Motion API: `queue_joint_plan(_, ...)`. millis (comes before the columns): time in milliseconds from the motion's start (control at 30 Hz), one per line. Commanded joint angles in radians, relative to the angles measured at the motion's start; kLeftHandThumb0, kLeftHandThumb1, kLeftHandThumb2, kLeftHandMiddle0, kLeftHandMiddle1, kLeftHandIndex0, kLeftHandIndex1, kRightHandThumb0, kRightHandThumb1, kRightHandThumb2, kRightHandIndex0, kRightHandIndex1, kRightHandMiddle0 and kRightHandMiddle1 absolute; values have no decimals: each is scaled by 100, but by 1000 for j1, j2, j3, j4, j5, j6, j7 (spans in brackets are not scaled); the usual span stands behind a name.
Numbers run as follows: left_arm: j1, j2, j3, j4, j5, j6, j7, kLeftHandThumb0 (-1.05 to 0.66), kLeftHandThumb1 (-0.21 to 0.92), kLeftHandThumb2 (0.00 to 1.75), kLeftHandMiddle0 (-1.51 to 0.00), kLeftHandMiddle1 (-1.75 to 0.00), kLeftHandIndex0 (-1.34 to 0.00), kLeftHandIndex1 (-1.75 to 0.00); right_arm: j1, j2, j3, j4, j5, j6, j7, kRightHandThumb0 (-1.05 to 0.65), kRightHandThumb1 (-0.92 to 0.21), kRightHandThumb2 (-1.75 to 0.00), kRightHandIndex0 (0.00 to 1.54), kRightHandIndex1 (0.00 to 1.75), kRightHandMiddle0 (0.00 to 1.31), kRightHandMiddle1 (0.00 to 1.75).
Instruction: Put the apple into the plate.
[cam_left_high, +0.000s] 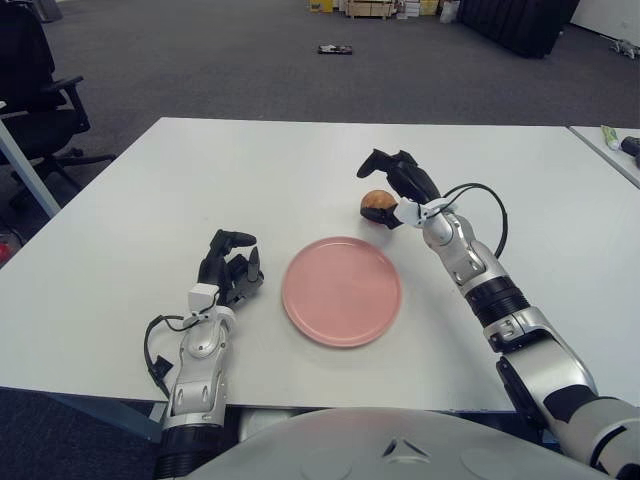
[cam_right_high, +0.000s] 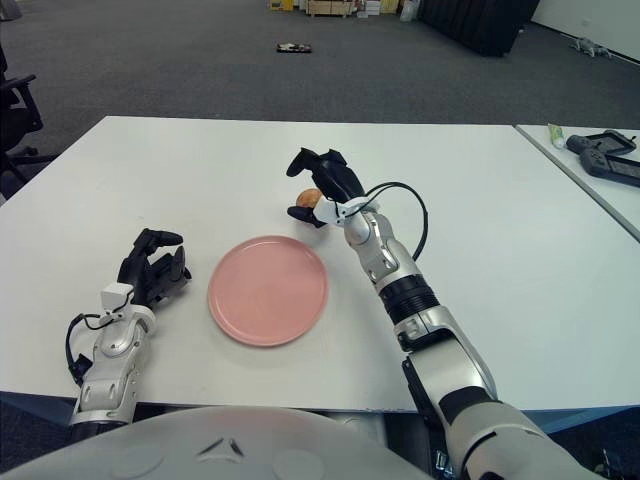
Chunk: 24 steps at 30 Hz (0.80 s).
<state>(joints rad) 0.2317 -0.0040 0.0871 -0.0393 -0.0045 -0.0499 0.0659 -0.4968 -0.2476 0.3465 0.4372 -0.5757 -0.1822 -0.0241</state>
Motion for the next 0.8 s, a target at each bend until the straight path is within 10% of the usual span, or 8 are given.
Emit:
queue_joint_plan(0, -12, 2, 1, -3, -1, -8, -2, -39, 65, 90, -83, -175, -36, -175, -41, -19, 19, -14, -40, 40, 30, -89, -60, -53, 0, 2, 0, 9)
queue_joint_plan(567, -8, 1, 0, -8, -4, -6, -3, -39, 66, 89, -82, -175, -36, -175, -107, -4, 64, 89, -86, 172, 101, -97, -62, -35, 0, 0, 0, 0)
queue_joint_plan(767, -4, 0, -2, -12, -1, -2, 0, -39, 66, 89, -82, -175, -35, -175, -178, 44, 105, 326, -99, 160, 38, -96, -62, -34, 0, 0, 0, 0)
